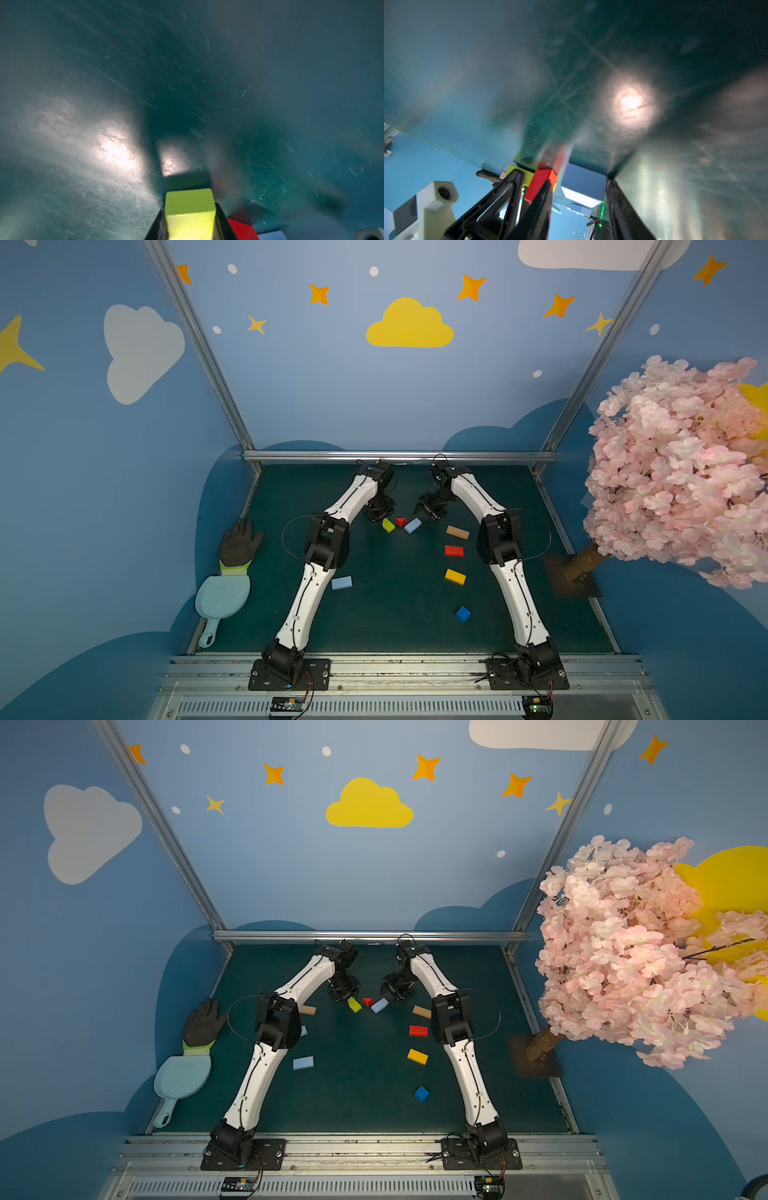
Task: Assemble a heart with building blocks
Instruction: Assemble the building block at the center of the board.
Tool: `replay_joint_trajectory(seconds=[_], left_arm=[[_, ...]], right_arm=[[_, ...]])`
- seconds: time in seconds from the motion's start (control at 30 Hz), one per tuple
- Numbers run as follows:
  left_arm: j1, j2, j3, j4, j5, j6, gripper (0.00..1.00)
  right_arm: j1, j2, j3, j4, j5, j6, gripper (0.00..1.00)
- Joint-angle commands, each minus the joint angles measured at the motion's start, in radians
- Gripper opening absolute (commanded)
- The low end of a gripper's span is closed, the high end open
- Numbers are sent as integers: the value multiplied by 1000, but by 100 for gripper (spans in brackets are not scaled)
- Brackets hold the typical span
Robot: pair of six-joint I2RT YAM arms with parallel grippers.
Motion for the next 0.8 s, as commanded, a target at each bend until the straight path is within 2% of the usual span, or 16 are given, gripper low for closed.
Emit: replay_joint_trajectory(seconds=[0.0,0.2,0.77], left_arm=[[-7,44,9,-21,16,-9,16],[-10,49,12,-21,21,-10,16],[-10,63,39,-22,42,-6,15]], right_arm=[[18,52,-9,-15,16,12,34],[20,55,-13,-13,12,14,26],[6,44,-19,-2,33,30,25]])
